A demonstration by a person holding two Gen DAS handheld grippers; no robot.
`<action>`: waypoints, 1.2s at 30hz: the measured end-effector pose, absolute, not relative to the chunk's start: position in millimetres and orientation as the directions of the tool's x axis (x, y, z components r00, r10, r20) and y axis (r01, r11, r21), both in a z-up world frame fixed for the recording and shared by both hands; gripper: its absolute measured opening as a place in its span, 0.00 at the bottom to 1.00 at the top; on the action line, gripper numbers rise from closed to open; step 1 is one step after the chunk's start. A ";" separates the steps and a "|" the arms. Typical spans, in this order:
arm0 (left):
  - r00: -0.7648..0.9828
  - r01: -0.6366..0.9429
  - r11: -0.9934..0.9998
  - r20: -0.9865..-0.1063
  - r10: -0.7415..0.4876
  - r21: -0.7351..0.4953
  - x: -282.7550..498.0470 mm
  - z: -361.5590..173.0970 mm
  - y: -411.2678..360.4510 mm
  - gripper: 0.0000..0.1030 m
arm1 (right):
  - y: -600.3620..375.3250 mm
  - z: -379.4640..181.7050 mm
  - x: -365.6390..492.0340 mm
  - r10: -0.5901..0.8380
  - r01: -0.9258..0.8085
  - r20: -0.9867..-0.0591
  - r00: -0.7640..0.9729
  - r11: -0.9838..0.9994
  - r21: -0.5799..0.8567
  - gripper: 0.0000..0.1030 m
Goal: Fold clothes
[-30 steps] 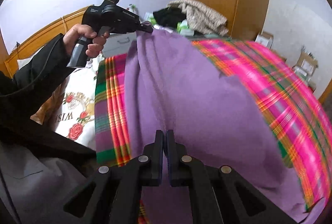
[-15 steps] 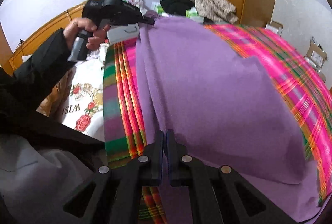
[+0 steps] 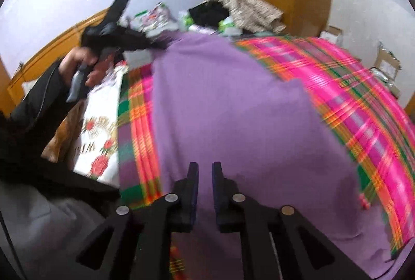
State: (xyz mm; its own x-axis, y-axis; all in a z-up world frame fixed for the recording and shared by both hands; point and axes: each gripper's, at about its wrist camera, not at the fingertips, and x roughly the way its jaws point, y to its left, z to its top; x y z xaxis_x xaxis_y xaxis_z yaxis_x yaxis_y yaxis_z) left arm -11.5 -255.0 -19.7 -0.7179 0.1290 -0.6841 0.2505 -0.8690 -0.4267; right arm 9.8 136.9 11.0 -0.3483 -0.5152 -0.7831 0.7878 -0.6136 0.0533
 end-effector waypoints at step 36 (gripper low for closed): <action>-0.661 0.171 -0.893 -0.721 0.209 -0.416 -63.5 -49.0 -207.1 0.16 | 157.7 -25.3 -200.6 -0.540 0.404 -0.776 -0.326 -0.822 0.402 0.00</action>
